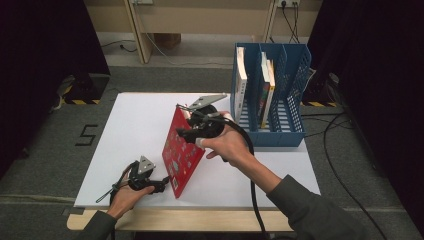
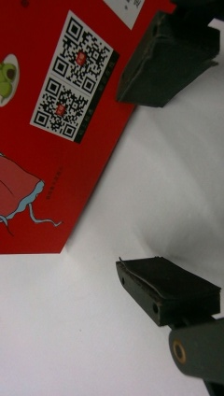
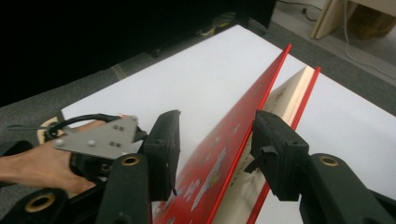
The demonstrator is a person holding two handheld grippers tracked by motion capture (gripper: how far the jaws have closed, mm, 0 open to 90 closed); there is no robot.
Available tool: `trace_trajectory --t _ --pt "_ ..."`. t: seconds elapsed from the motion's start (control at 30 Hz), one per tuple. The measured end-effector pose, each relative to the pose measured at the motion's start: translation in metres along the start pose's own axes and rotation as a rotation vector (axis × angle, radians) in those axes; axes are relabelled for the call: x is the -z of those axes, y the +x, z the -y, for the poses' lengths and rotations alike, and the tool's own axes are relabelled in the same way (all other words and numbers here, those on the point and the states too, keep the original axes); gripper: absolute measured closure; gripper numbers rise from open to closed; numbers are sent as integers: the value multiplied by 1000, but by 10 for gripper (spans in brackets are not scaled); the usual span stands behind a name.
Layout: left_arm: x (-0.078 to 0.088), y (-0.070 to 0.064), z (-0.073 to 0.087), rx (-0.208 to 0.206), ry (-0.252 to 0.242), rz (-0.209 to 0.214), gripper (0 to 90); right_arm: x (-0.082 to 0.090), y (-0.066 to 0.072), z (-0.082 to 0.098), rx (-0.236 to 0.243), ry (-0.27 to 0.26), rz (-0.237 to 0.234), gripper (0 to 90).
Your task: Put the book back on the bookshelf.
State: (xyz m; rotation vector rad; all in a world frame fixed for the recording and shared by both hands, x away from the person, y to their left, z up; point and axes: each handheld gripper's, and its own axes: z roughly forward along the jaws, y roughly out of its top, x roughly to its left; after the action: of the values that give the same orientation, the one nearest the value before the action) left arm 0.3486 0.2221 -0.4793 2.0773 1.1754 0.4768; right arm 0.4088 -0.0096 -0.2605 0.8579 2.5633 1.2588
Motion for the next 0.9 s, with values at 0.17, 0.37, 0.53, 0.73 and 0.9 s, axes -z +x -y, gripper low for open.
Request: trace_trajectory --t 0.17,0.37,0.53,0.73,0.9 --pt "0 0 0 3 -4 -1 149 -4 19 -12 52 11 -24 523" --pt "0 -1 0 -5 -3 -9 147 -6 30 -20 82 23 -43 508" --pt "0 -4 -1 -27 -12 -22 166 -7 33 -23 84 32 -68 496" --pt "-2 -11 -4 -28 -33 -15 219 -8 31 -26 99 40 -81 483" --pt "-1 -13 -4 -5 -53 9 224 -8 28 -26 96 41 -83 477"
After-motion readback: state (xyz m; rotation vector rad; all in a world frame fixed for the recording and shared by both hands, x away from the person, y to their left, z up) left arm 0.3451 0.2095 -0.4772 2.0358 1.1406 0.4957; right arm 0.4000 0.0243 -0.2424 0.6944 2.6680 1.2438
